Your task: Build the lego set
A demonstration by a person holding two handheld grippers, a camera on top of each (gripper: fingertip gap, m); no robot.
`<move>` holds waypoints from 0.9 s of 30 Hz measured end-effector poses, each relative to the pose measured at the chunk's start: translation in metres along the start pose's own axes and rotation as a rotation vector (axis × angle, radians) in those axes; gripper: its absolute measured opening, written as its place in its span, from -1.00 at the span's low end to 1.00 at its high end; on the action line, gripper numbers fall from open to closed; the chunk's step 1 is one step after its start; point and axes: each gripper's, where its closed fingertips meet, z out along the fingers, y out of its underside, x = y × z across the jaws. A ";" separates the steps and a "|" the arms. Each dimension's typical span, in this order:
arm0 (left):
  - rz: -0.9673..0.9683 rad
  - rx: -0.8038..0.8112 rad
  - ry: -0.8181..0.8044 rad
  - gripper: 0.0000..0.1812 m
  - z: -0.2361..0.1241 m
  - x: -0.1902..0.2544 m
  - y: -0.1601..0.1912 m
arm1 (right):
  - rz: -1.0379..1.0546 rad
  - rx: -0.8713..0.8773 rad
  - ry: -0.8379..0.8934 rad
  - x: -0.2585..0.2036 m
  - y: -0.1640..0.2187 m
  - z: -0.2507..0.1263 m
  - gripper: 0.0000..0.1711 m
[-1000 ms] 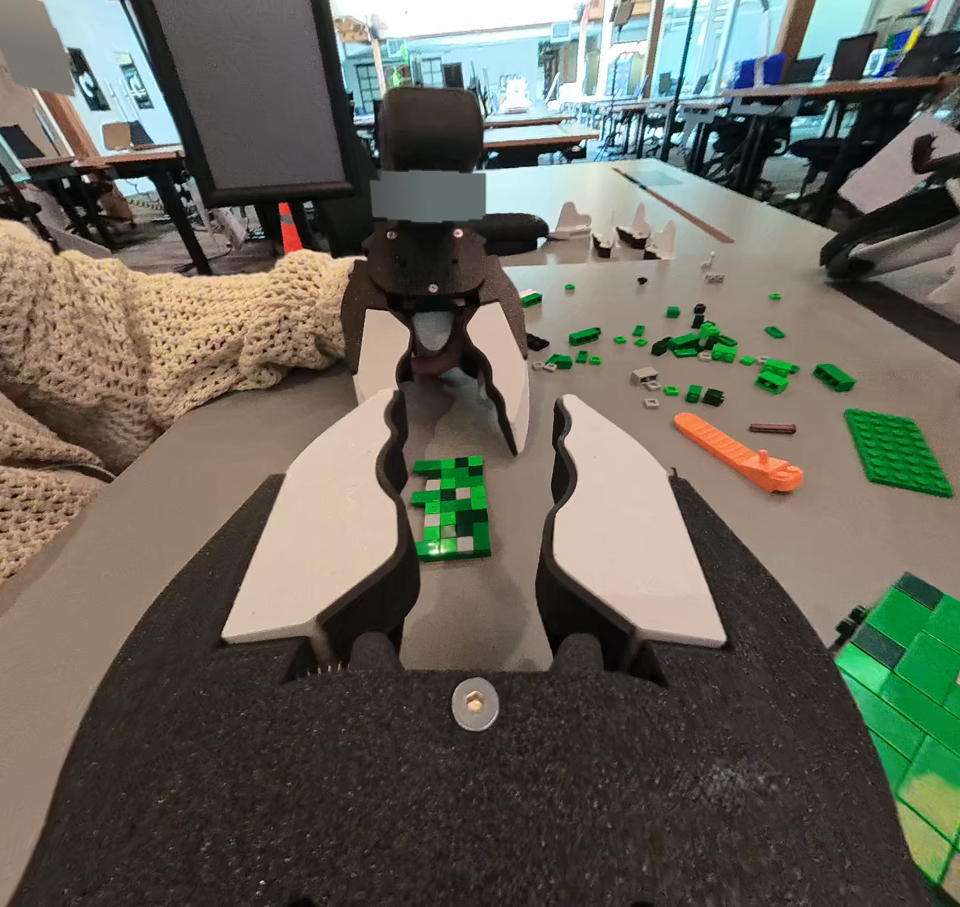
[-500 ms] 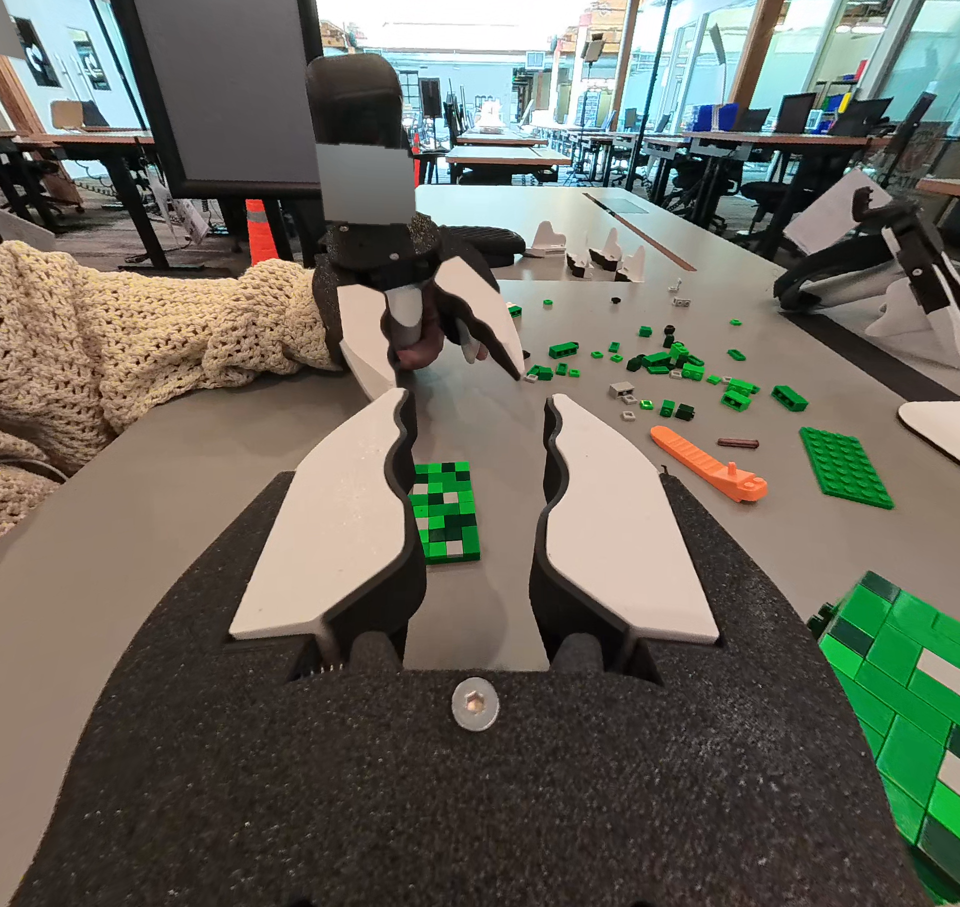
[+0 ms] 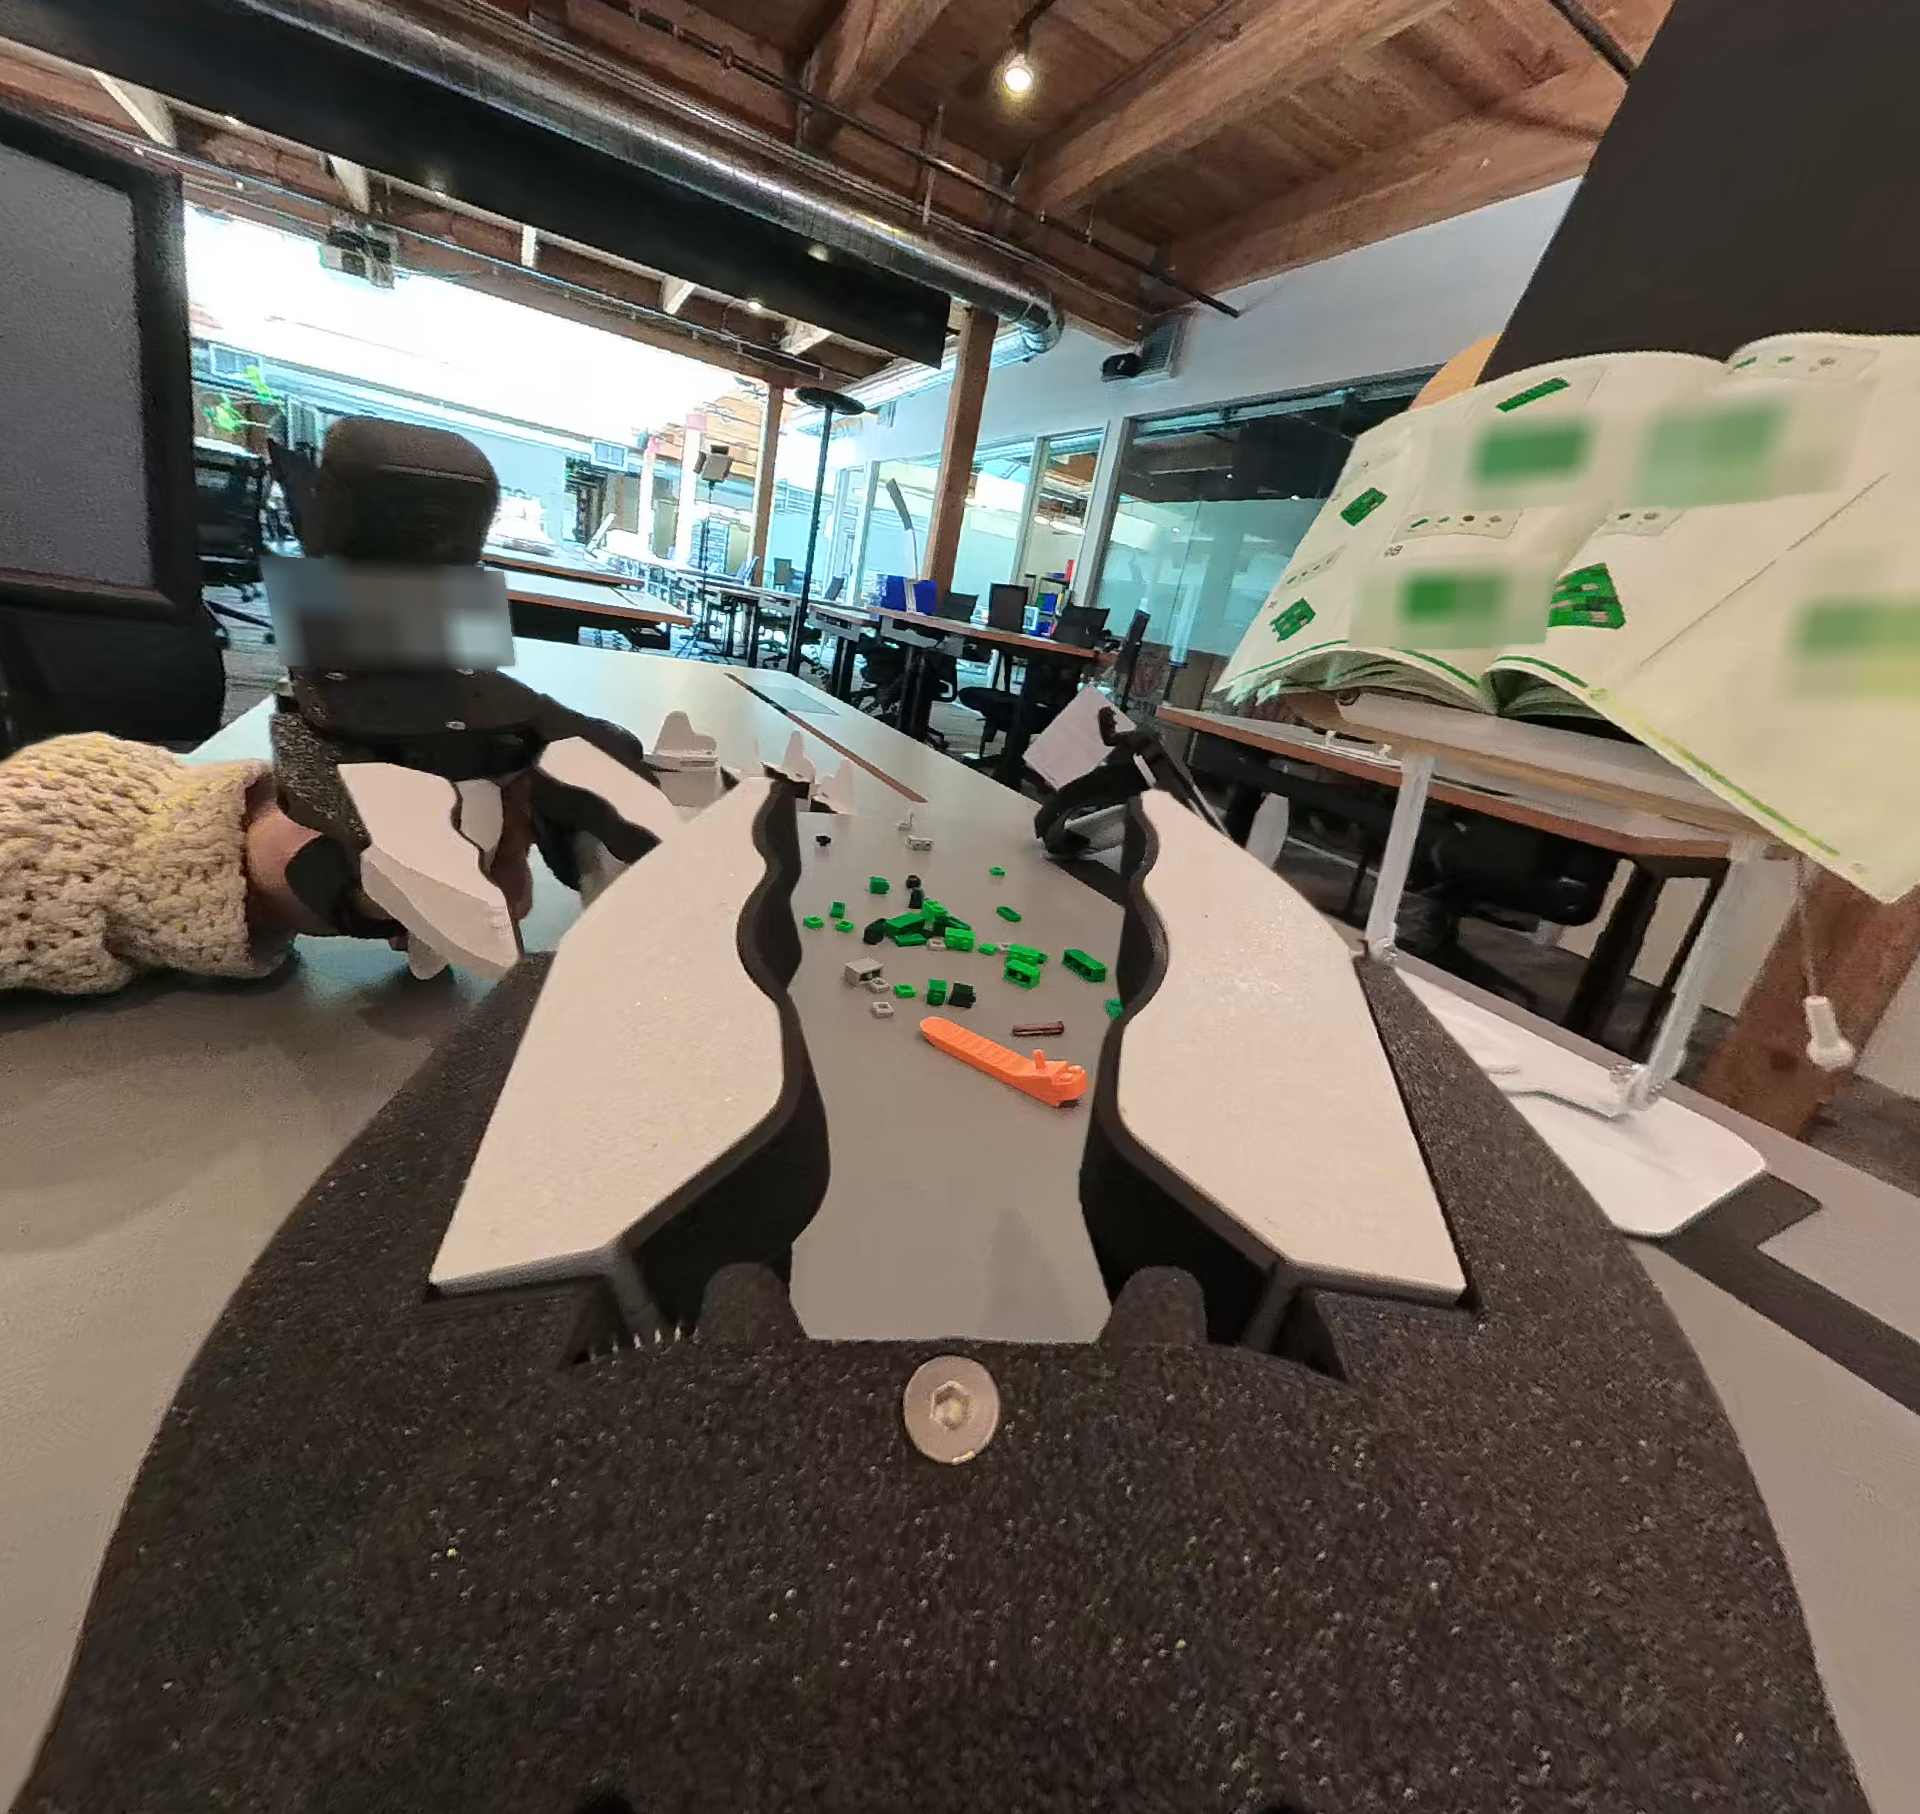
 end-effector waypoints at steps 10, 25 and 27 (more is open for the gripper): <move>-0.107 0.137 -0.650 -0.34 -0.083 -0.098 -0.009 | 0.051 0.040 0.081 0.019 -0.004 -0.004 -0.34; 0.171 -0.147 -0.280 -0.33 -0.006 -0.116 -0.036 | 0.025 0.062 0.181 0.032 -0.008 -0.009 -0.35; 0.256 -0.294 -0.140 -0.29 0.026 -0.129 -0.031 | 0.019 0.060 0.164 0.029 -0.007 -0.008 -0.35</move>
